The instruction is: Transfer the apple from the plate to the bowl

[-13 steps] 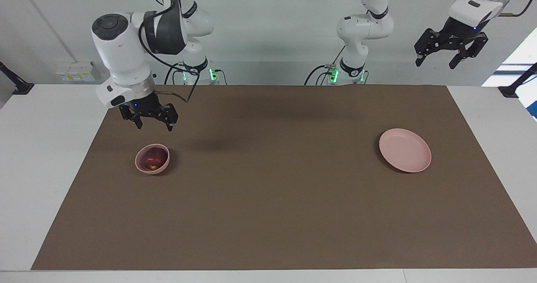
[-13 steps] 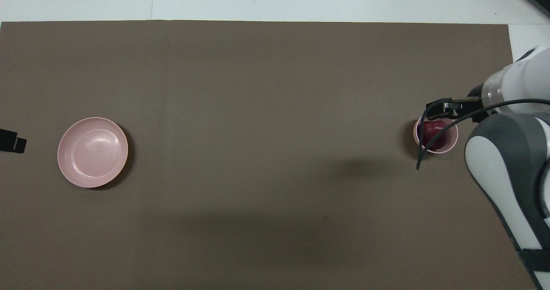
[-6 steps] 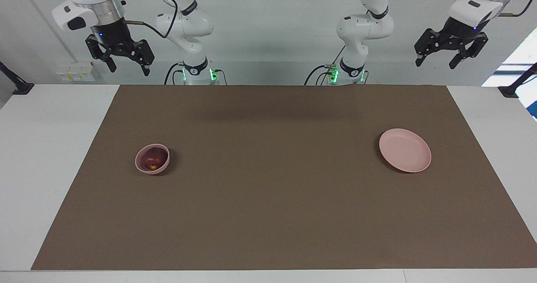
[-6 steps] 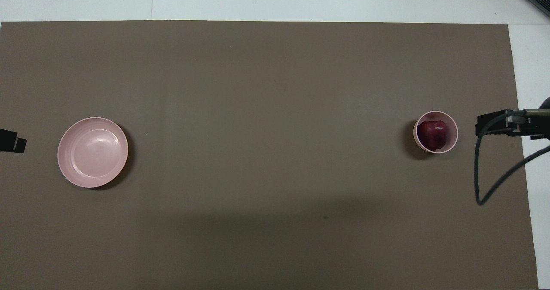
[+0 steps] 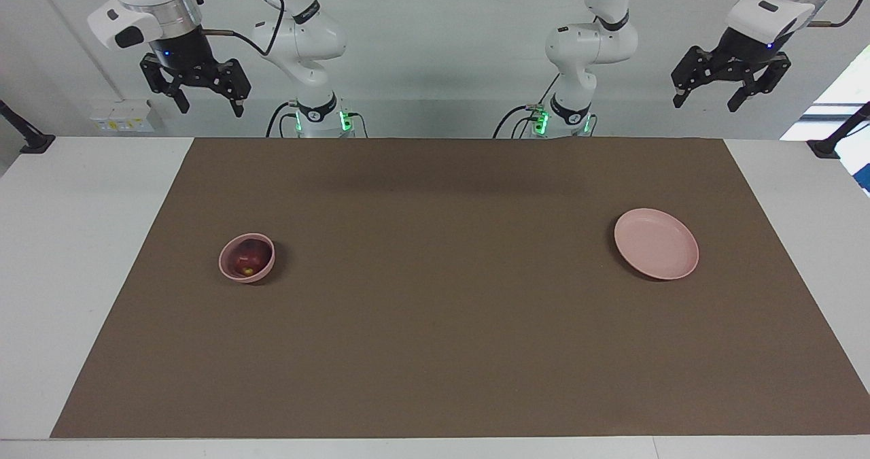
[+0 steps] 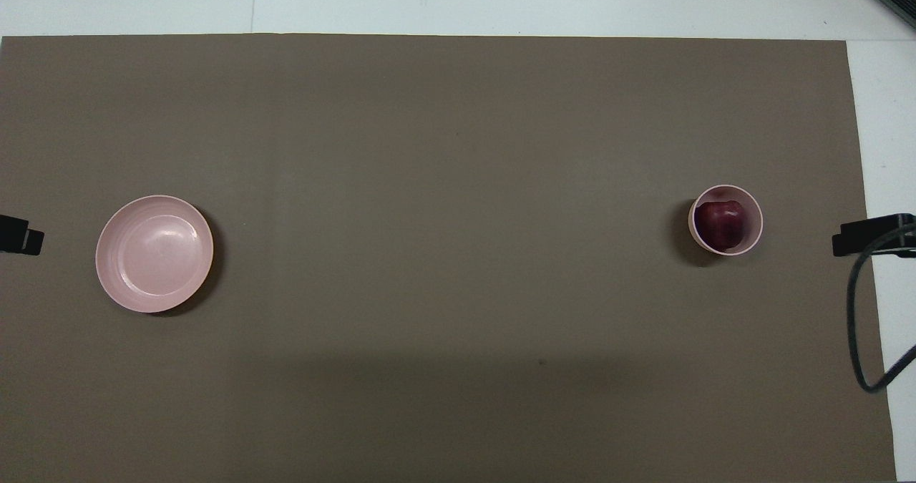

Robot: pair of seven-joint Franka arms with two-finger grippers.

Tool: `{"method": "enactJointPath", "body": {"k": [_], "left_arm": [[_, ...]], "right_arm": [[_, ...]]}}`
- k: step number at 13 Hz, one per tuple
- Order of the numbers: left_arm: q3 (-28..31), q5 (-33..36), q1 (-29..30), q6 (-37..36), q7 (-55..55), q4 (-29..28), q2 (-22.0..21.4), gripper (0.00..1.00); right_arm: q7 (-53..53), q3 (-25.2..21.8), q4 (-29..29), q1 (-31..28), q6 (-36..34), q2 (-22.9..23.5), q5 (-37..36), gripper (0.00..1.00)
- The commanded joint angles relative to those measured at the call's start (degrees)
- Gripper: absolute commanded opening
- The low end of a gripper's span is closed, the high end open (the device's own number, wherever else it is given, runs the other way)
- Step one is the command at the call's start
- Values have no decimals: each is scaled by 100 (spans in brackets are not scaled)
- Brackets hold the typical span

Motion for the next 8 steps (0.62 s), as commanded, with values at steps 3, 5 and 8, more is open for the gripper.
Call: {"method": "enactJointPath", "body": {"k": [3,5,8], "left_arm": [[-38,51,90,88,85,-194,-153,100],[-38,51,90,88,85,-194,-153,100],[-38,51,90,79,85,-194,-153,100]], "right_arm": [[-147,-10,-142,-139,69,-119,286,100],[-192,7,173,-113,-334,3,138,100],[-183,34,184,-77,-344,13,40,100]]}}
